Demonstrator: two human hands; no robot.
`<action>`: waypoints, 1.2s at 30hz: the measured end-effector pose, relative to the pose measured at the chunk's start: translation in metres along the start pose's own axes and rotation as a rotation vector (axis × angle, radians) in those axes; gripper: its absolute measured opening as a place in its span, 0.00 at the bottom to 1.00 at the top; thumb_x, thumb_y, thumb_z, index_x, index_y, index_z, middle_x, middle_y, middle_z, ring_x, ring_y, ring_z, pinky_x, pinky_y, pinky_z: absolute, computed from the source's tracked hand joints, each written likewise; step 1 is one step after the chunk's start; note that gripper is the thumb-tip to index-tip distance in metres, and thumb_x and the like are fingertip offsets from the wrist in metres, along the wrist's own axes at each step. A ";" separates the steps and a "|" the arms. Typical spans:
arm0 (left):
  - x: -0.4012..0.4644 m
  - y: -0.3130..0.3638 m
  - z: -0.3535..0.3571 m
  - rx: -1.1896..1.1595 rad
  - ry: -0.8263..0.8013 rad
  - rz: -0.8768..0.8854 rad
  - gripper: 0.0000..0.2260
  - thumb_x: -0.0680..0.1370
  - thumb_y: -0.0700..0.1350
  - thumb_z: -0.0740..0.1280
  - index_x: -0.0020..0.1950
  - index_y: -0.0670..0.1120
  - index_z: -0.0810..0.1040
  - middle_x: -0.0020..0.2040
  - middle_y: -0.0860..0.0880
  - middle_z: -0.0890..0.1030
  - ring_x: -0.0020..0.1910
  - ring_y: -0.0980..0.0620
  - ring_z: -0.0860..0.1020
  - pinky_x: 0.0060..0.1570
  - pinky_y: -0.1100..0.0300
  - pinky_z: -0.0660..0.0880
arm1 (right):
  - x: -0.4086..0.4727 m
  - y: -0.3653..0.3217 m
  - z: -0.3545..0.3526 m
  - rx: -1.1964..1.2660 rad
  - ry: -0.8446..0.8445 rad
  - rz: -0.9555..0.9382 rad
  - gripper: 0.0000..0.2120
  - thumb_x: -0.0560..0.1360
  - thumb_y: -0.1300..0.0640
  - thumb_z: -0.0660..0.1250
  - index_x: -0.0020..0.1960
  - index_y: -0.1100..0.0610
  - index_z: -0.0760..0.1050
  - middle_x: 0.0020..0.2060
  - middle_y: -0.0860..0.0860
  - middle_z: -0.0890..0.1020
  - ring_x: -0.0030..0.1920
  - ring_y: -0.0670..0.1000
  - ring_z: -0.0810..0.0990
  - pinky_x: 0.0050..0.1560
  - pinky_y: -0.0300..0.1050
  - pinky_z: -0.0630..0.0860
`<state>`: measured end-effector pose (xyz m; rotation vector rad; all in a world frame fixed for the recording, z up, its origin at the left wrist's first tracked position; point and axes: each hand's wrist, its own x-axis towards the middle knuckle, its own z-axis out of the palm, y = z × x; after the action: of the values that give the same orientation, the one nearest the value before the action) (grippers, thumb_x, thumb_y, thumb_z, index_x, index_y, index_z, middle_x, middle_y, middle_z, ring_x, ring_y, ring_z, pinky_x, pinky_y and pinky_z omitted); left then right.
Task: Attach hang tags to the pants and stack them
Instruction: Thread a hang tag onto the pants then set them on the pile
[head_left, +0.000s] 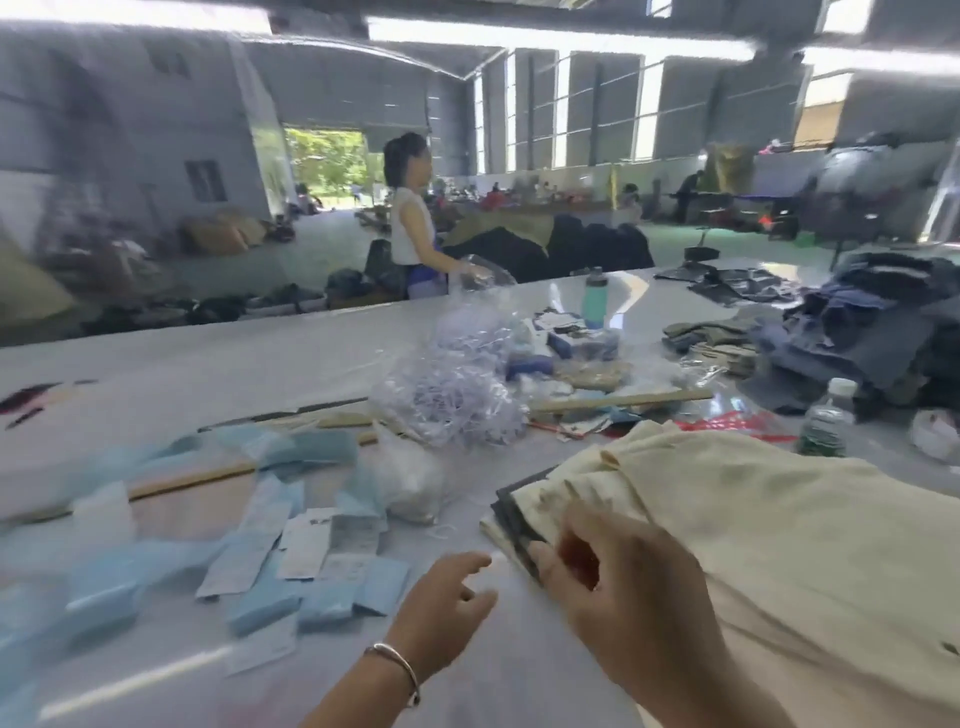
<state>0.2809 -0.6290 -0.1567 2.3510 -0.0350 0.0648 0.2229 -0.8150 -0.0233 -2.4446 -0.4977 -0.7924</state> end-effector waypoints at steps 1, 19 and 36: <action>-0.020 -0.026 -0.020 -0.023 0.080 -0.081 0.12 0.77 0.46 0.68 0.60 0.55 0.76 0.56 0.58 0.76 0.43 0.62 0.76 0.49 0.71 0.70 | 0.001 -0.025 0.021 0.012 -0.051 -0.114 0.19 0.67 0.48 0.73 0.30 0.49 0.63 0.23 0.43 0.66 0.26 0.43 0.65 0.27 0.39 0.62; -0.300 -0.407 -0.426 0.478 0.844 -0.810 0.20 0.72 0.59 0.69 0.60 0.52 0.76 0.70 0.50 0.70 0.70 0.46 0.65 0.66 0.52 0.66 | -0.024 -0.493 0.347 0.400 -0.776 -0.617 0.08 0.75 0.49 0.64 0.54 0.45 0.71 0.46 0.41 0.77 0.43 0.43 0.71 0.43 0.39 0.65; -0.276 -0.476 -0.507 0.423 0.601 -0.873 0.19 0.76 0.42 0.62 0.67 0.54 0.76 0.64 0.49 0.79 0.63 0.46 0.75 0.59 0.57 0.72 | -0.023 -0.561 0.463 0.457 -1.034 -0.251 0.04 0.73 0.55 0.67 0.47 0.51 0.74 0.38 0.49 0.81 0.36 0.47 0.78 0.40 0.41 0.73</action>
<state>0.0084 0.0675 -0.1537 2.4428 1.3886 0.3659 0.1349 -0.1057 -0.1572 -2.1917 -1.2027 0.5476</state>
